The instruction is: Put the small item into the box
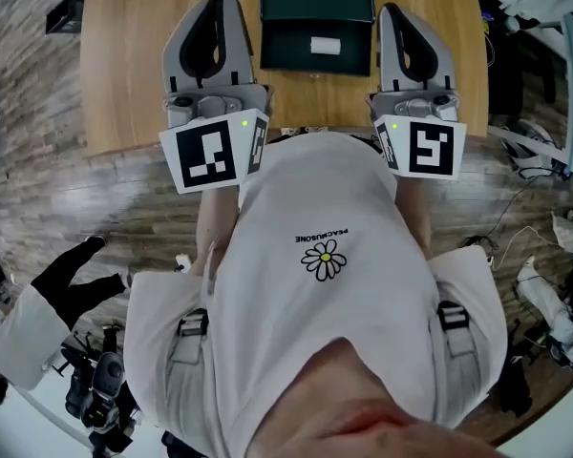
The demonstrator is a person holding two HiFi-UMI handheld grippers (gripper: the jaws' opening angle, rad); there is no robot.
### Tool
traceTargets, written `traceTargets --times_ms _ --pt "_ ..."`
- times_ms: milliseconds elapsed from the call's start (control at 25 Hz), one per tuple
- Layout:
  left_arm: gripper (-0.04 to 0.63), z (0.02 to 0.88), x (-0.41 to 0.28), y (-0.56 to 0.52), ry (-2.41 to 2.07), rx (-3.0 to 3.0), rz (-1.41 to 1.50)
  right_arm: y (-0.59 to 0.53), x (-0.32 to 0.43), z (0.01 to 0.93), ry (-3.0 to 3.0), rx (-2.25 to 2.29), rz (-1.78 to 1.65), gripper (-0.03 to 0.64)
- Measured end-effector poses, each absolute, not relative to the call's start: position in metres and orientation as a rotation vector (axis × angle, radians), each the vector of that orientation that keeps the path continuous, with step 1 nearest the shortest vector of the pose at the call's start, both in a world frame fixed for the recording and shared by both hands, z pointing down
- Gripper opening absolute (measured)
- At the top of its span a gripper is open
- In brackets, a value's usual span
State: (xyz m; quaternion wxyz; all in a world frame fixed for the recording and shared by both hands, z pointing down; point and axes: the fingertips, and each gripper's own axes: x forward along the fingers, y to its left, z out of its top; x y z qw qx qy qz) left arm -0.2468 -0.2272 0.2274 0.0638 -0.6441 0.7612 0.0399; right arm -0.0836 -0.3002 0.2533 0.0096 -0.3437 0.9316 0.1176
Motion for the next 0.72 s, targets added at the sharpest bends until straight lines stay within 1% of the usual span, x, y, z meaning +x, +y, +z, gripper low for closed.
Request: traceTargets --times_ms 120,280,440,720 --pt "0.017 0.227 -0.251 -0.223 2.309 -1.927 0.132 -0.297 -0.087 0.252 2.91 -1.058 0.388 0.005" --pt "0.017 0.23 -0.254 -0.219 2.319 -1.919 0.136 -0.29 -0.092 0.247 2.904 -1.039 0.324 0.006" --pt "0.017 0.229 -0.256 -0.217 2.321 -1.912 0.138 -0.291 -0.09 0.247 2.908 -1.043 0.407 0.006" --pt "0.017 0.23 -0.26 -0.219 2.328 -1.907 0.134 -0.293 -0.093 0.245 2.906 -1.035 0.416 0.006"
